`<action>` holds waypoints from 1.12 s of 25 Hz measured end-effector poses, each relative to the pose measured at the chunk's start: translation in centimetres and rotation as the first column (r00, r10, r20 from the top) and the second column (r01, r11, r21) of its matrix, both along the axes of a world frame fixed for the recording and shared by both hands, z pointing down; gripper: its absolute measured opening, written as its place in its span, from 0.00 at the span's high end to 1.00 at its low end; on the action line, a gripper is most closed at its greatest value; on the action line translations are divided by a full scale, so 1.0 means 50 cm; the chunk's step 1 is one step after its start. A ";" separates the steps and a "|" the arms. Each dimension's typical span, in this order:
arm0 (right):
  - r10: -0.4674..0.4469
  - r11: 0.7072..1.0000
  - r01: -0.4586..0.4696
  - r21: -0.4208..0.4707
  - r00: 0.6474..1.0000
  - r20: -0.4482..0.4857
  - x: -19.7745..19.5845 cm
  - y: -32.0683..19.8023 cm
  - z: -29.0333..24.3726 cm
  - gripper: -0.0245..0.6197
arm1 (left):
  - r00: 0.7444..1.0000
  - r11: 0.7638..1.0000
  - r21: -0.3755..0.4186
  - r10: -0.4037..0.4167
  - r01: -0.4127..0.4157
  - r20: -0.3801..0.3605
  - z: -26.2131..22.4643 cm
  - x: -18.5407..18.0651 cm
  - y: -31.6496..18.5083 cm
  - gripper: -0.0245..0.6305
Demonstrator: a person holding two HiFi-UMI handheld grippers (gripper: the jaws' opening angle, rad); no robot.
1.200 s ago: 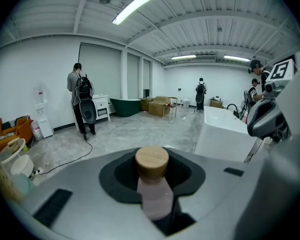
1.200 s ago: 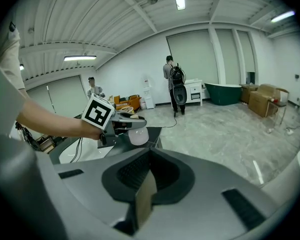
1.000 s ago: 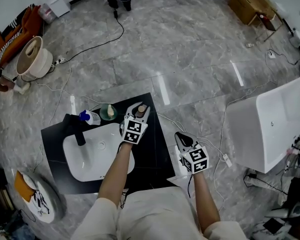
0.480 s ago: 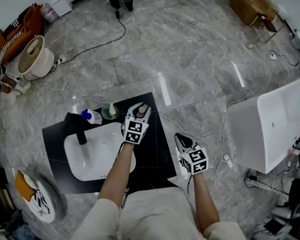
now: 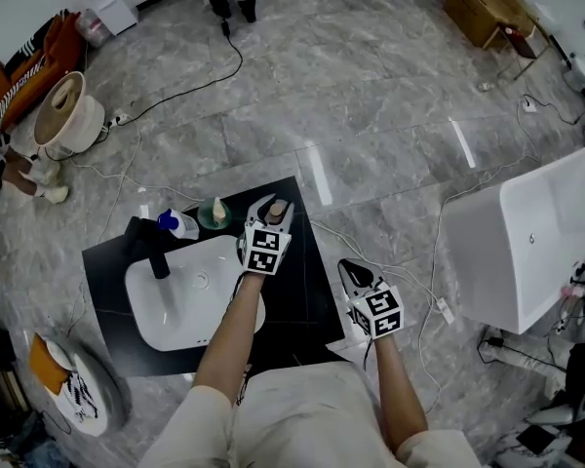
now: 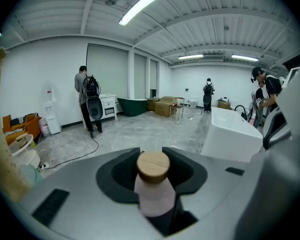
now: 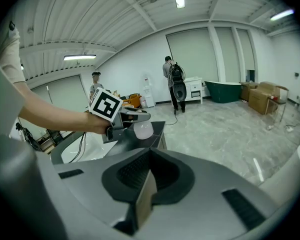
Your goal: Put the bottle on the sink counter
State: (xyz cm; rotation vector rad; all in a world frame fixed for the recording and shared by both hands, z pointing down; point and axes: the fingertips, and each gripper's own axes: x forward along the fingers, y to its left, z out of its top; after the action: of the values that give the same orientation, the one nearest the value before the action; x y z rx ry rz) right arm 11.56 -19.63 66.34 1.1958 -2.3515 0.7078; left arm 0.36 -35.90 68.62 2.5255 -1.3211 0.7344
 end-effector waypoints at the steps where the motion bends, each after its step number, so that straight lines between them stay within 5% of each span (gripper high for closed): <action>1: -0.001 1.000 0.001 0.001 1.000 -0.002 0.000 0.000 0.000 0.95 | 1.000 1.000 0.001 -0.005 0.005 -0.005 -0.004 -0.002 0.001 0.75; 12: -0.005 0.999 0.005 0.035 1.000 0.011 -0.012 -0.014 -0.019 0.95 | 0.990 0.992 0.015 -0.124 0.125 -0.063 -0.044 -0.035 0.045 0.71; 24: 0.039 0.996 -0.042 0.076 0.998 0.040 -0.025 -0.068 -0.037 0.95 | 0.990 0.990 0.058 -0.123 0.127 -0.069 -0.112 -0.073 0.106 0.71; 28: 0.046 0.995 -0.050 0.086 0.998 0.043 -0.032 -0.081 -0.046 0.95 | 0.974 0.981 0.044 -0.182 0.189 -0.132 -0.137 -0.110 0.130 0.71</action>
State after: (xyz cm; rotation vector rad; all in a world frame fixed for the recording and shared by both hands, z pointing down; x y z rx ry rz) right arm 9.95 -23.68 64.06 1.2900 -2.4172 0.6573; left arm -5.12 -29.38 61.75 2.4019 -1.5258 0.4959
